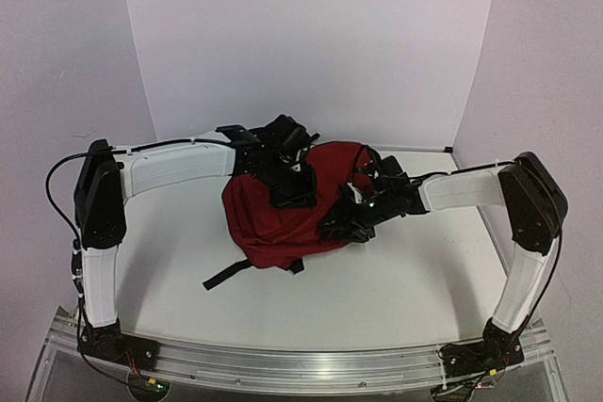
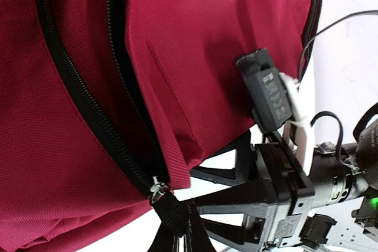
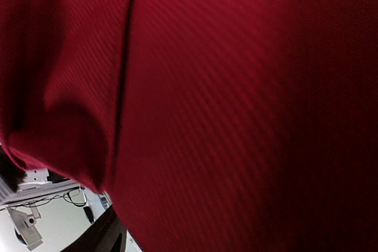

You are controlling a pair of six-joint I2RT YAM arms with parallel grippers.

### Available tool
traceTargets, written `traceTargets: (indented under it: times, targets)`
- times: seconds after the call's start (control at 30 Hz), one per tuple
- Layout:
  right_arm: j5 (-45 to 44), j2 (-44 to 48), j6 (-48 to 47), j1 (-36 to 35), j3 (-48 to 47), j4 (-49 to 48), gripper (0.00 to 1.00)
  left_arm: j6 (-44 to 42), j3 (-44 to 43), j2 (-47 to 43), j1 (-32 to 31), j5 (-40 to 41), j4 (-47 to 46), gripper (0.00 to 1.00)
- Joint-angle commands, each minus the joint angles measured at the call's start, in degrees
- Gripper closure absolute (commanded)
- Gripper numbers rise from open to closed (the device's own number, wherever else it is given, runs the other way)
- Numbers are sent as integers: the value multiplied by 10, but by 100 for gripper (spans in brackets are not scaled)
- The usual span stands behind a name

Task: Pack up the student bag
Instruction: Zip the student bag at the center of the board.

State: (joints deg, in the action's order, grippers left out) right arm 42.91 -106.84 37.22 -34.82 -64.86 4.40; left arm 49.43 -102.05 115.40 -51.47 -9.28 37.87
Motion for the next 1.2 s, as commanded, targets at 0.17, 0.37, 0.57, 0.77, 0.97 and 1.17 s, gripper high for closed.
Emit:
traceTargets:
  times: [0.17,0.37,0.57,0.77,0.97,1.17]
  targets:
    - [-6,-19,76,-14,-43,-115,28,33,43,-46,24,-69,-87,100]
    - [-28,-42,88,-21,-49,-137,29,35,42,-44,25,-88,-100,100]
    - [-68,-51,100,-21,-36,-135,75,37,41,-47,31,-93,-97,100]
    - [-73,-21,59,-21,-16,-107,100,17,10,-51,65,-45,-3,100]
    - [-90,26,1,-21,30,-75,100,-35,-54,-23,106,-20,56,100]
    - [-109,63,-47,-21,66,-58,100,-83,-144,42,141,-29,74,100]
